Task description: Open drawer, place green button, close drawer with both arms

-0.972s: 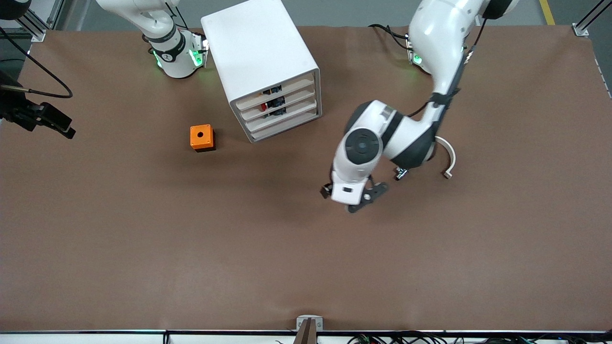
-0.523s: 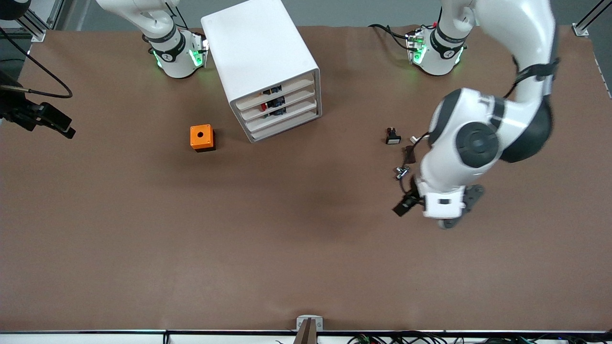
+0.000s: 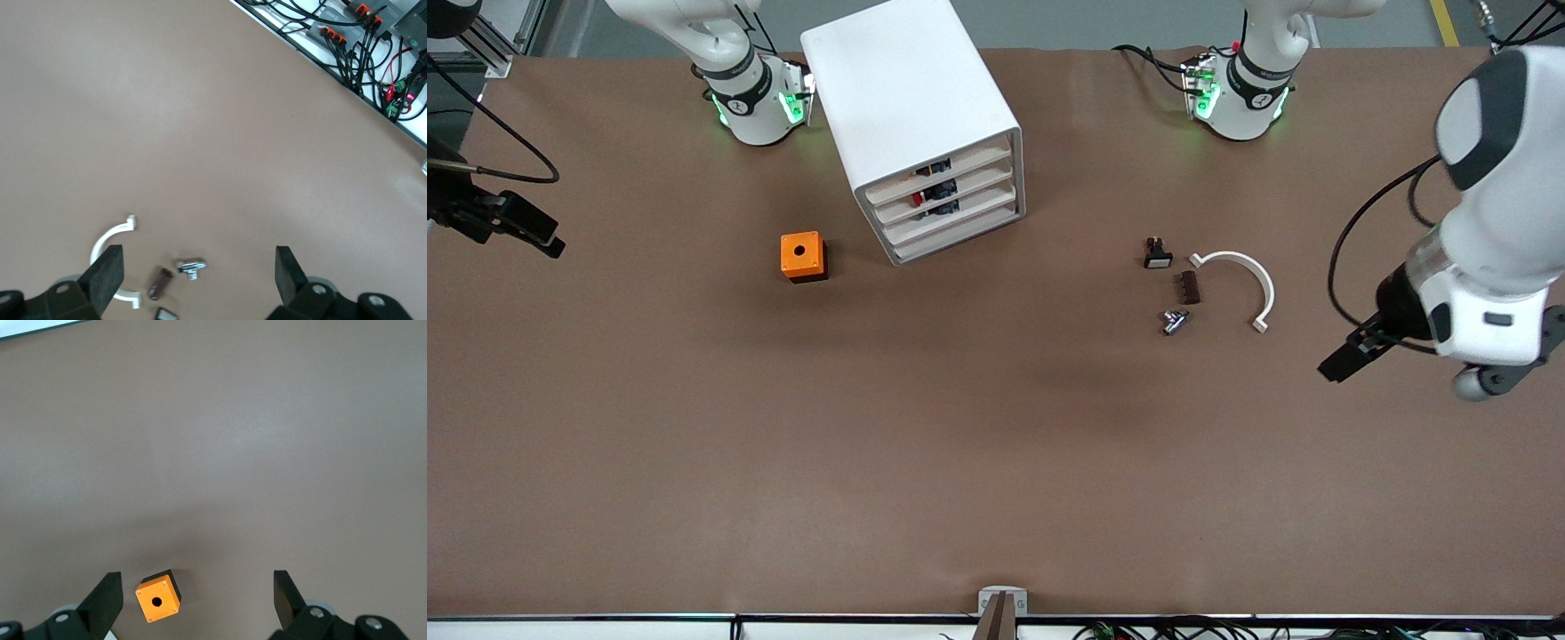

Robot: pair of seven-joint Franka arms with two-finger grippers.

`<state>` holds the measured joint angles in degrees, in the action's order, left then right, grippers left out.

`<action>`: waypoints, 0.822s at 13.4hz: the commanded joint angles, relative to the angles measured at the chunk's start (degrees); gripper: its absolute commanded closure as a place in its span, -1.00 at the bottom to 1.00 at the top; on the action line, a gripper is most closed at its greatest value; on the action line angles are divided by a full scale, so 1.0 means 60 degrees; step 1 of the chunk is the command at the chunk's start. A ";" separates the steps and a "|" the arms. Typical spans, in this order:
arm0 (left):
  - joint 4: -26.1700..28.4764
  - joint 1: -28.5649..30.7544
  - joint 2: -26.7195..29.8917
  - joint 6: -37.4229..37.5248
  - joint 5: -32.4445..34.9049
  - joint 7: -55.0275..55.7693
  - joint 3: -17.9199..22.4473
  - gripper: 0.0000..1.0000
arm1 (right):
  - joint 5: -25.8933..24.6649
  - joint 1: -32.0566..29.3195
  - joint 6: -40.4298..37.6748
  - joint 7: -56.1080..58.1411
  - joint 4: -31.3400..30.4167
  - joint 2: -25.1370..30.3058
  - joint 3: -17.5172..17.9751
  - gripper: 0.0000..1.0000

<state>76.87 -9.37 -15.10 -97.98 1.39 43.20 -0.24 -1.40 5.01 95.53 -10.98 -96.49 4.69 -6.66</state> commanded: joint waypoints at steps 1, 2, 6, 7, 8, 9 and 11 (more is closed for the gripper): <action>0.0182 0.0562 0.0683 0.0698 0.0208 -0.1523 -0.0136 -0.99 | -0.0162 -0.0161 -0.0072 0.0071 -0.0017 0.0068 0.0098 -1.00; 0.0182 0.0695 0.0873 0.0875 0.0208 -0.2430 -0.0107 -0.99 | -0.0148 -0.0161 -0.0087 0.0071 -0.0017 0.0068 0.0098 -1.00; 0.0255 0.1150 0.1518 0.1535 0.0048 -0.4634 -0.0107 -0.99 | -0.0133 -0.0161 -0.0087 0.0071 -0.0046 0.0097 0.0098 -1.00; 0.0270 0.1107 0.1636 0.1724 0.0047 -0.4637 -0.0136 -0.99 | -0.0133 -0.0146 -0.0087 0.0071 -0.0061 0.0112 0.0098 -1.00; 0.0401 0.1092 0.1811 0.2161 0.0047 -0.4724 -0.0150 -0.99 | -0.0133 -0.0160 -0.0072 0.0071 -0.0047 0.0112 0.0098 -1.00; 0.0634 0.1150 0.2030 0.2282 0.0032 -0.4754 -0.0150 -0.99 | -0.0133 -0.0146 -0.0058 0.0071 -0.0047 0.0112 0.0098 -1.00; 0.1161 0.1165 0.2528 0.2283 0.0032 -0.4812 -0.0136 -0.99 | -0.0133 -0.0175 -0.0072 0.0071 -0.0047 0.0112 0.0084 -1.00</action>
<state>79.12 -3.03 -4.07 -84.34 1.42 15.72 -0.57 -1.40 5.00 95.39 -10.98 -96.56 4.68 -6.70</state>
